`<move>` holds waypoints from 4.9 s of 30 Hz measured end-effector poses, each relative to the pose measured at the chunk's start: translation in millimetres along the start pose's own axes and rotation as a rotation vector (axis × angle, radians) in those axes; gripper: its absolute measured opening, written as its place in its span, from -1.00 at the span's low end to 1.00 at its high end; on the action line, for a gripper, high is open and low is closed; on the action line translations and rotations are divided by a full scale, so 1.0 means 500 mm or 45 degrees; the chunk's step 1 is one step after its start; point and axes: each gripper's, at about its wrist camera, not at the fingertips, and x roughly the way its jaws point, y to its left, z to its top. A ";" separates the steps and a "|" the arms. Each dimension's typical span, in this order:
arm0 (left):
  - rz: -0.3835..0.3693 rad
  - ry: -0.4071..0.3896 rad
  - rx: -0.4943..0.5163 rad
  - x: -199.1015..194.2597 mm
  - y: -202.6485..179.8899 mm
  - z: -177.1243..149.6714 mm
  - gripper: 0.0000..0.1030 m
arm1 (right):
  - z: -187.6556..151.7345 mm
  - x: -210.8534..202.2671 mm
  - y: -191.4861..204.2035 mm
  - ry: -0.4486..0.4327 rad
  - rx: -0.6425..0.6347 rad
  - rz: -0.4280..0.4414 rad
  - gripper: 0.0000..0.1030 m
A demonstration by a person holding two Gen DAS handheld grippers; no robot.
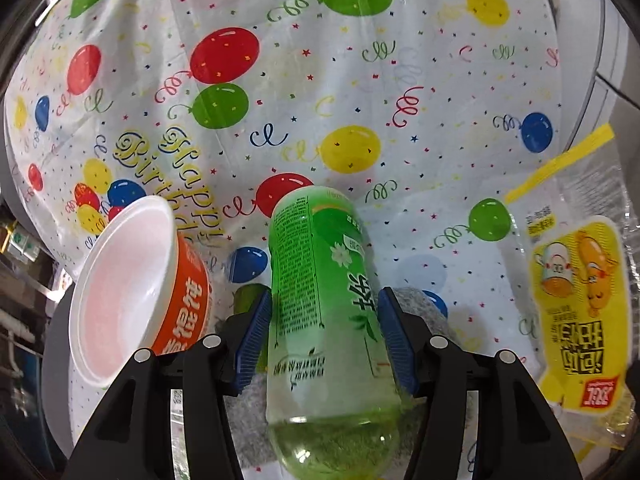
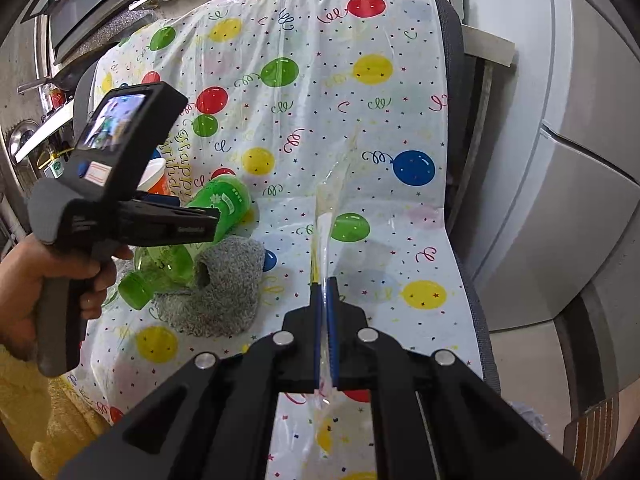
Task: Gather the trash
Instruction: 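Grasp the green bottle with the left gripper while the right holds the wrapper, then carry the bottle and wrapper to the bin and open both grippers, then return to the chair and grasp the green cucumber with the right gripper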
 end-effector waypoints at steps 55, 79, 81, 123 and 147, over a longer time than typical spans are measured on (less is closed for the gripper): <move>-0.730 -0.336 0.065 -0.289 -0.376 -0.327 0.09 | -0.310 -0.289 -0.262 0.085 0.256 -0.406 -0.93; -0.848 -0.129 0.187 -0.145 -0.620 -0.293 0.36 | -0.451 -0.190 -0.495 0.219 0.563 -0.430 -0.24; -0.840 -0.153 0.181 -0.158 -0.599 -0.288 0.36 | -0.442 -0.208 -0.480 0.205 0.555 -0.434 -0.24; -0.103 -0.274 -0.435 -0.148 0.353 -0.317 0.36 | 0.048 0.133 0.298 0.092 -0.178 0.244 -0.24; -0.097 -0.211 -0.464 -0.127 0.397 -0.337 0.36 | 0.080 0.156 0.311 0.078 -0.166 0.178 -0.37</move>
